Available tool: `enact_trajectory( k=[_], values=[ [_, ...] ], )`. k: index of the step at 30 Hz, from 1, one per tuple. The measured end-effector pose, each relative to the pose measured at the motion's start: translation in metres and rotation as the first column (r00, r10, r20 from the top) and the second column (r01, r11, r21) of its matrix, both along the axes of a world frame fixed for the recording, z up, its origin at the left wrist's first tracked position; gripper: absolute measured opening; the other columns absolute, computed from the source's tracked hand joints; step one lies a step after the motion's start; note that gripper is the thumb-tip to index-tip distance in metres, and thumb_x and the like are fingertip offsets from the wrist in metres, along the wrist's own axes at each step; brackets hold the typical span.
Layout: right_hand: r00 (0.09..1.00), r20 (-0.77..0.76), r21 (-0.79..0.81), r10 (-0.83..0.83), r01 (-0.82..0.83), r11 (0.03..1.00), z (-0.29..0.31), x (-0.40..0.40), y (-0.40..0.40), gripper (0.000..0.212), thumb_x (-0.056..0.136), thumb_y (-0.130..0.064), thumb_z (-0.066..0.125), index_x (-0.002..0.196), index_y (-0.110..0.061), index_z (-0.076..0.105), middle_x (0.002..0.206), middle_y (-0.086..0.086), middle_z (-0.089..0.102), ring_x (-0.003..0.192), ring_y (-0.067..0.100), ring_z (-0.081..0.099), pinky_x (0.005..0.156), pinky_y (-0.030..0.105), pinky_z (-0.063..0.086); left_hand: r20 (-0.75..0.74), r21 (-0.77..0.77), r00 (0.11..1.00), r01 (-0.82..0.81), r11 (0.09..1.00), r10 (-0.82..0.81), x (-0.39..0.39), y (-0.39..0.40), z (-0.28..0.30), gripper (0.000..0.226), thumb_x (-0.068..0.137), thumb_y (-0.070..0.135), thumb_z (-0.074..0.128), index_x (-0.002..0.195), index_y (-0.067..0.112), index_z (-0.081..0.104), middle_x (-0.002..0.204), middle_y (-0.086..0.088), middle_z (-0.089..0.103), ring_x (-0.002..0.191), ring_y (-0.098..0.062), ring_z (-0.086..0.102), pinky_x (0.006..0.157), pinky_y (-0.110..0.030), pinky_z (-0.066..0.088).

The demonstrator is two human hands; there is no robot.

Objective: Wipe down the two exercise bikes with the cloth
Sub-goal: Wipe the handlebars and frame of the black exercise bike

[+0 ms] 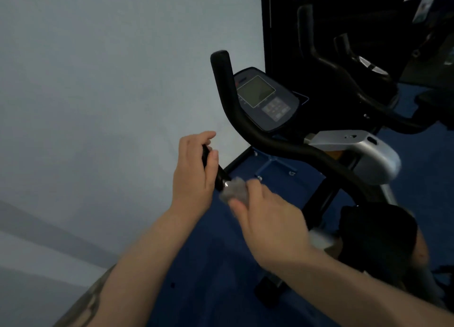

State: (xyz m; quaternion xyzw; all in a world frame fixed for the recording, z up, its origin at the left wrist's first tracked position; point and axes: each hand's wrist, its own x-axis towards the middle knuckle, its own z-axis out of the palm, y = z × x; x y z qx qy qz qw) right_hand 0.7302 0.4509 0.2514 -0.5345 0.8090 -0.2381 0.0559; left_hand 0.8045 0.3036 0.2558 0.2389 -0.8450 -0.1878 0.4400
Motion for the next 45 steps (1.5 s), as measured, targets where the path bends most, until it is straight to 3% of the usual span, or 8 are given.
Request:
enact_trajectory(
  k=[7,13,17,23,27,33,40,45],
  values=[
    [0.991,-0.131,-0.013,-0.009,0.007,1.000,-0.009,-0.001,0.015,0.064,0.093,-0.058,0.009,0.129,-0.023,0.047,0.100,-0.007,0.057,0.080,0.013,0.057,0.064,0.029,0.044,0.298,-0.019,0.946,0.137,0.990,-0.125,0.014,-0.019,0.036,0.008,0.092,0.029,0.057,0.088,0.022,0.058,0.084,0.013,0.056,0.076,-0.010,0.056,0.067,-0.019,0.044],
    [0.993,-0.118,-0.052,-0.031,0.025,0.998,0.002,0.008,-0.019,0.060,0.091,-0.059,0.003,0.126,-0.026,0.038,0.104,-0.008,0.054,0.085,0.013,0.055,0.064,0.029,0.043,0.713,-0.187,0.695,0.317,0.930,-0.094,-0.009,-0.036,0.072,0.046,0.091,0.049,0.042,0.076,0.015,0.069,0.070,0.005,0.062,0.065,-0.017,0.056,0.060,-0.034,0.045],
    [0.985,-0.170,-0.135,-0.023,0.000,0.991,-0.017,-0.001,0.022,0.056,0.095,-0.051,0.034,0.129,-0.013,0.058,0.094,-0.004,0.063,0.067,0.015,0.056,0.054,0.030,0.047,0.543,-0.313,0.820,0.398,0.863,-0.182,-0.008,-0.036,0.059,0.045,0.093,0.039,0.048,0.065,0.011,0.068,0.058,0.001,0.062,0.051,-0.018,0.055,0.048,-0.034,0.045],
    [0.992,-0.104,-0.153,-0.077,0.060,0.986,-0.008,0.004,0.003,0.056,0.092,-0.052,0.036,0.123,-0.014,0.064,0.086,-0.007,0.065,0.063,0.014,0.059,0.051,0.032,0.050,0.385,-0.361,0.875,0.435,0.825,-0.293,-0.012,-0.045,0.049,0.040,0.090,0.025,0.059,0.056,0.006,0.066,0.052,-0.002,0.058,0.044,-0.017,0.052,0.042,-0.027,0.039],
    [0.989,-0.148,-0.224,0.002,-0.036,0.974,-0.011,-0.007,0.029,0.057,0.090,-0.051,0.040,0.129,-0.014,0.061,0.098,-0.006,0.068,0.070,0.013,0.062,0.060,0.032,0.054,0.390,-0.351,0.858,0.474,0.808,-0.334,-0.012,-0.048,0.047,0.043,0.089,0.023,0.062,0.051,0.005,0.062,0.047,-0.003,0.051,0.040,-0.017,0.046,0.037,-0.028,0.036],
    [0.984,0.177,-0.098,0.020,-0.003,0.995,0.005,-0.004,-0.006,0.038,0.090,-0.067,0.026,0.115,-0.039,0.034,0.089,-0.018,0.051,0.076,0.003,0.051,0.063,0.026,0.038,0.383,-0.369,0.851,0.498,0.785,-0.360,-0.014,-0.052,0.047,0.044,0.089,0.017,0.060,0.046,0.004,0.057,0.044,-0.004,0.047,0.037,-0.020,0.043,0.033,-0.031,0.033],
    [0.992,0.120,-0.109,0.047,-0.034,0.993,0.006,-0.003,-0.002,0.035,0.089,-0.069,0.021,0.098,-0.035,0.025,0.084,-0.015,0.044,0.072,0.005,0.048,0.060,0.025,0.036,0.344,-0.396,0.878,0.458,0.796,-0.334,-0.015,-0.052,0.042,0.043,0.086,0.016,0.059,0.045,0.005,0.054,0.044,-0.003,0.046,0.037,-0.019,0.042,0.034,-0.027,0.032],
    [0.989,0.140,-0.097,0.045,-0.031,0.995,-0.002,-0.008,0.003,0.052,0.092,-0.066,0.028,0.137,-0.040,0.023,0.101,-0.024,0.048,0.086,0.001,0.050,0.070,0.023,0.038,0.330,-0.366,0.890,0.429,0.826,-0.315,-0.013,-0.047,0.041,0.039,0.085,0.020,0.059,0.049,0.007,0.057,0.047,-0.001,0.050,0.041,-0.017,0.046,0.037,-0.029,0.037]
  ],
)
